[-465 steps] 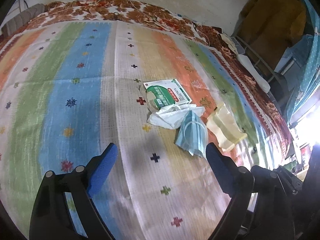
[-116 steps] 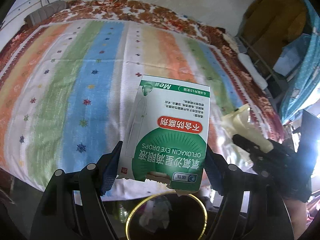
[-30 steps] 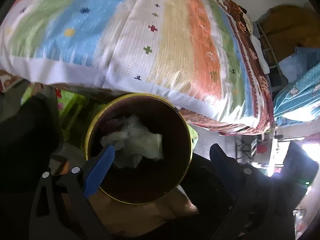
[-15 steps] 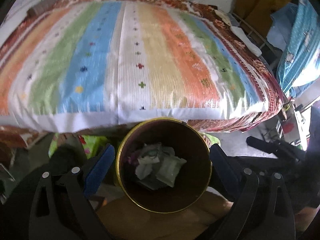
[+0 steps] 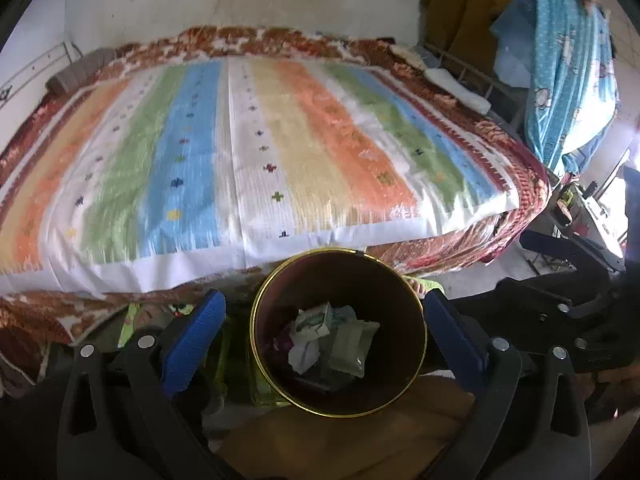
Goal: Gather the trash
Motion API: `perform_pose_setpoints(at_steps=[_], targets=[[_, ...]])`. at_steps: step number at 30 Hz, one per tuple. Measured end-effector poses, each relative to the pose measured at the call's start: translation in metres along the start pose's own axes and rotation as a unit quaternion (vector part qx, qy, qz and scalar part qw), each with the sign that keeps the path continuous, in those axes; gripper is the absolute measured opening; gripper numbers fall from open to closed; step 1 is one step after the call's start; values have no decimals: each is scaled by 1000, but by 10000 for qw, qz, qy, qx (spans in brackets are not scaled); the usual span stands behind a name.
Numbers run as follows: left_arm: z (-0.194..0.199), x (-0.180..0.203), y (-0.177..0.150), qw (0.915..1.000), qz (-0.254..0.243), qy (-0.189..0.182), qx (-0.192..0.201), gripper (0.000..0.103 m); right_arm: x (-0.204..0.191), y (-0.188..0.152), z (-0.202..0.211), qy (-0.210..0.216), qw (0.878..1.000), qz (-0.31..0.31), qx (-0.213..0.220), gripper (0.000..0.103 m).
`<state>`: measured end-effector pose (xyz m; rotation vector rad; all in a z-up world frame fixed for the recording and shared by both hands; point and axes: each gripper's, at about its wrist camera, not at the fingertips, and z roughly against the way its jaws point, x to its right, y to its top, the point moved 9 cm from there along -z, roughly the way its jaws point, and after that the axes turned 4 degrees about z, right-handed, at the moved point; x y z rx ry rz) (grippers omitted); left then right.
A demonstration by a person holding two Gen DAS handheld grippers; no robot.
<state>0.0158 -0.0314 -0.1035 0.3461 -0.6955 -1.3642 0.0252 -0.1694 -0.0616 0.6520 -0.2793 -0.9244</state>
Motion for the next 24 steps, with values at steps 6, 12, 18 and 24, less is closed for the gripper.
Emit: perform_pose_setpoints(at_steps=[6, 12, 18, 24], targets=[[7, 4, -18, 9998, 18, -160, -96, 97, -17, -7, 21, 168, 9996, 167, 173, 94], [12, 3, -22, 9999, 61, -86, -25, 97, -17, -12, 26, 264, 9993, 100, 242, 94], [5, 6, -27, 9998, -74, 39, -168, 97, -20, -12, 21, 435, 9989, 68, 174, 94], [3, 5, -28, 9997, -7, 24, -223, 97, -22, -14, 19, 392, 9991, 108, 131, 94]])
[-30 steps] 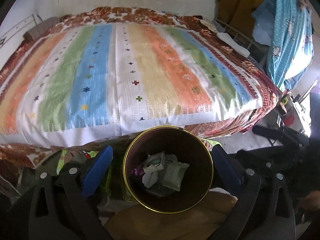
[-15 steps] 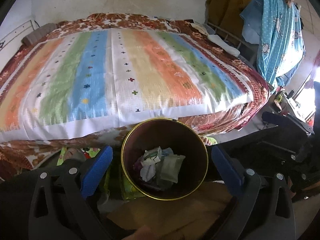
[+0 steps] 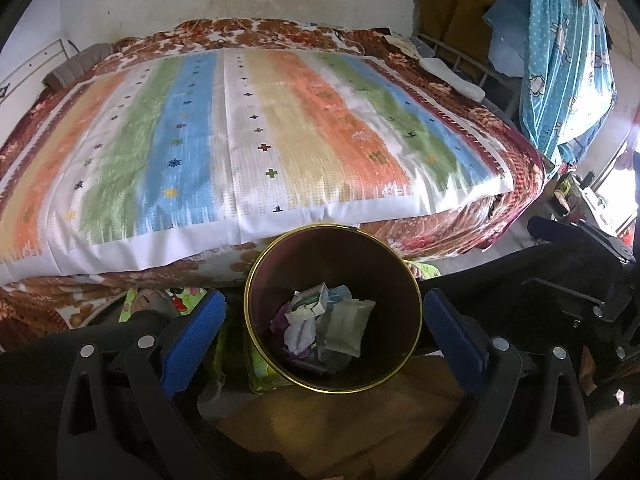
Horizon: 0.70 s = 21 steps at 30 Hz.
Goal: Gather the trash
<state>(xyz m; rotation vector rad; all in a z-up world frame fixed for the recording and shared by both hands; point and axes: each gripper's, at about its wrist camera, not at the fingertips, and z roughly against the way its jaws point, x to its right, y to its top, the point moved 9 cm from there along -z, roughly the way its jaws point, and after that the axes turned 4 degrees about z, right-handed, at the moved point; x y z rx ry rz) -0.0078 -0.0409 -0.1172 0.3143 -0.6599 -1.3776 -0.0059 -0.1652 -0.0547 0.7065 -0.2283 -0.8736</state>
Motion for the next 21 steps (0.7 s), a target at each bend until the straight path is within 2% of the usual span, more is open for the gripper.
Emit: perform_pose_setpoints(at_steps=[21], targets=[[-6, -3, -5, 9999, 81, 47, -126, 97, -4, -6, -6, 37, 9999, 102, -129, 94]])
